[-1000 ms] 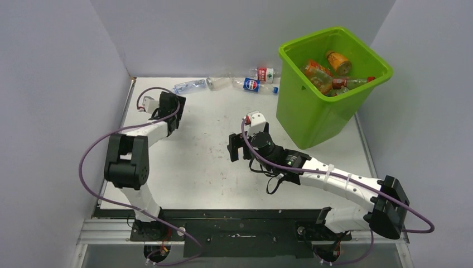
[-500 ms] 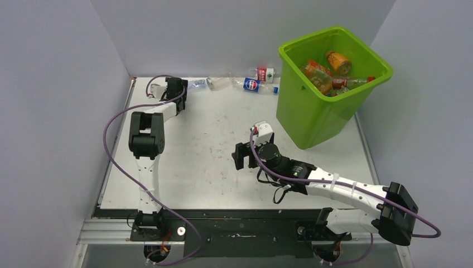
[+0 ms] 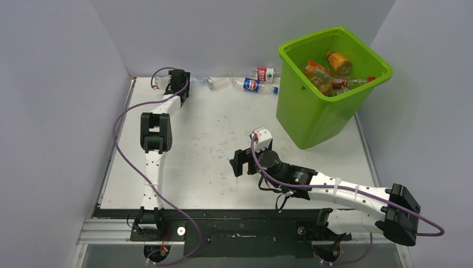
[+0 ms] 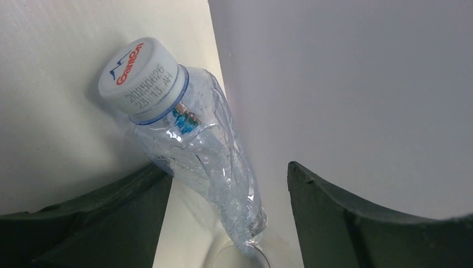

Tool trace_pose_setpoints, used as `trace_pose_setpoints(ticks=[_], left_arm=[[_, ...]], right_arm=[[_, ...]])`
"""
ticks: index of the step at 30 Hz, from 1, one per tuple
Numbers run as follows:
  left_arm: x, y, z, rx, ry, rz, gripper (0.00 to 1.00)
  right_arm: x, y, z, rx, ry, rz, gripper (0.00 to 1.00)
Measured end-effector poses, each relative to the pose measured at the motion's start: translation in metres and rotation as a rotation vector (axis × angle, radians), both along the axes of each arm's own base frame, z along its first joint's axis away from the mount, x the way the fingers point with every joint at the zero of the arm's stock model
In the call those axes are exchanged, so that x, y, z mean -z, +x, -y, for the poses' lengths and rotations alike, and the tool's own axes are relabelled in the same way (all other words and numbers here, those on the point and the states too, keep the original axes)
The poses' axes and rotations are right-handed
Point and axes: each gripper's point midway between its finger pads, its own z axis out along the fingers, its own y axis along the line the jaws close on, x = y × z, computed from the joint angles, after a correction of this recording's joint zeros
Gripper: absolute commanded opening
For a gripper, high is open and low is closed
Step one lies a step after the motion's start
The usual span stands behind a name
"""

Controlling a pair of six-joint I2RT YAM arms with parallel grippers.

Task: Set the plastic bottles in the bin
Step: Pick up the plastic bottle from the corner of the board.

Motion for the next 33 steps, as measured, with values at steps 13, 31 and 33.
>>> trace_pose_setpoints(ticks=[13, 31, 33], left_arm=[[0.006, 0.026, 0.012, 0.007, -0.028, 0.045, 0.48], [0.015, -0.014, 0.019, 0.034, -0.085, 0.079, 0.0], [0.014, -0.033, 0.014, 0.038, -0.086, 0.065, 0.0]], right_arm=[[-0.001, 0.003, 0.005, 0.027, -0.005, 0.011, 0.97], [0.001, 0.004, 0.008, 0.041, -0.016, 0.012, 0.97], [0.001, 0.004, 0.008, 0.04, -0.016, 0.011, 0.97]])
